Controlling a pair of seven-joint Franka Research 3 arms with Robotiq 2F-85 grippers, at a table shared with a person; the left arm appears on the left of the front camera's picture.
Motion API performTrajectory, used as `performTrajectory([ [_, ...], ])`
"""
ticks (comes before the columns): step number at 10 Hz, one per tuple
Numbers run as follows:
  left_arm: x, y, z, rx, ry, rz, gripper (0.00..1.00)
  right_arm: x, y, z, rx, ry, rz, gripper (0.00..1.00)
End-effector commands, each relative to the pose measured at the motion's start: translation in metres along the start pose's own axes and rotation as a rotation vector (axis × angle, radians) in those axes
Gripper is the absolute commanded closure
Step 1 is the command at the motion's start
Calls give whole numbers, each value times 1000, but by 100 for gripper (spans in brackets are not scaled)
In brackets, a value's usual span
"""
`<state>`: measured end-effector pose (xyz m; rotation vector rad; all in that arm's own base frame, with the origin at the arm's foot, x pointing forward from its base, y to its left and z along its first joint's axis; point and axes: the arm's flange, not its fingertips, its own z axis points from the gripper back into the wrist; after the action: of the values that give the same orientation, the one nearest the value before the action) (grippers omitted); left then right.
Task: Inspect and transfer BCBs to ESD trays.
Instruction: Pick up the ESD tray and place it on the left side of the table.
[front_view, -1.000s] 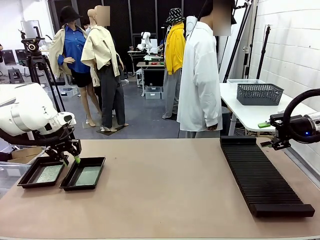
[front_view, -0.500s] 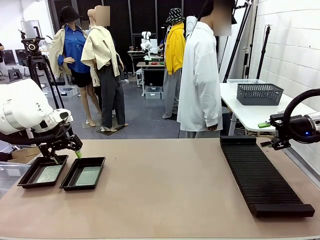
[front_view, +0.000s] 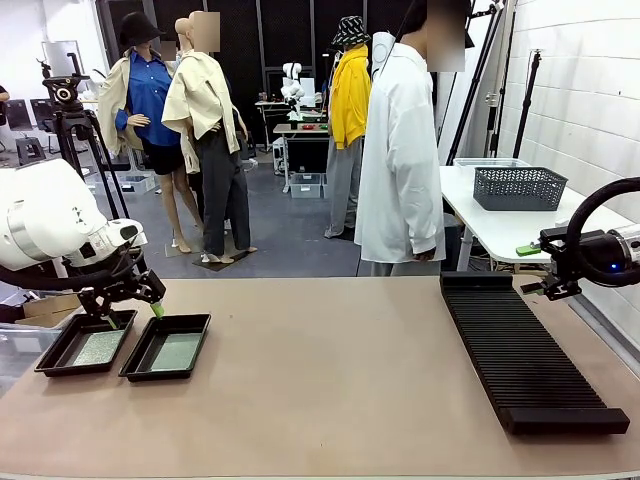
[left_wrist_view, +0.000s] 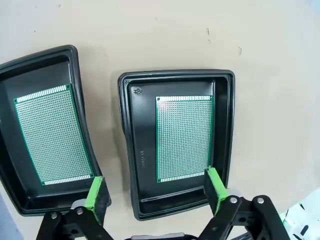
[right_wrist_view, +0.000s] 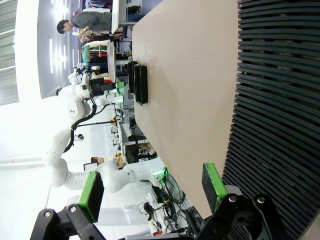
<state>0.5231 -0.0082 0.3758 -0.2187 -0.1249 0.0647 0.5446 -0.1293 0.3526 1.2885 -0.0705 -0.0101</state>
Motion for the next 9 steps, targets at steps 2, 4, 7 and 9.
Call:
performTrajectory([
  [2, 0, 1, 1, 0, -1, 1, 0, 0, 1, -1, -6, 9, -5, 0],
  [4, 0, 1, 1, 0, -1, 1, 0, 0, 1, -1, -6, 9, -5, 0],
  [7, 0, 1, 1, 0, -1, 1, 0, 0, 1, -1, -6, 9, -5, 0],
  [9, 0, 1, 1, 0, -1, 1, 0, 0, 1, -1, -6, 9, -5, 0],
])
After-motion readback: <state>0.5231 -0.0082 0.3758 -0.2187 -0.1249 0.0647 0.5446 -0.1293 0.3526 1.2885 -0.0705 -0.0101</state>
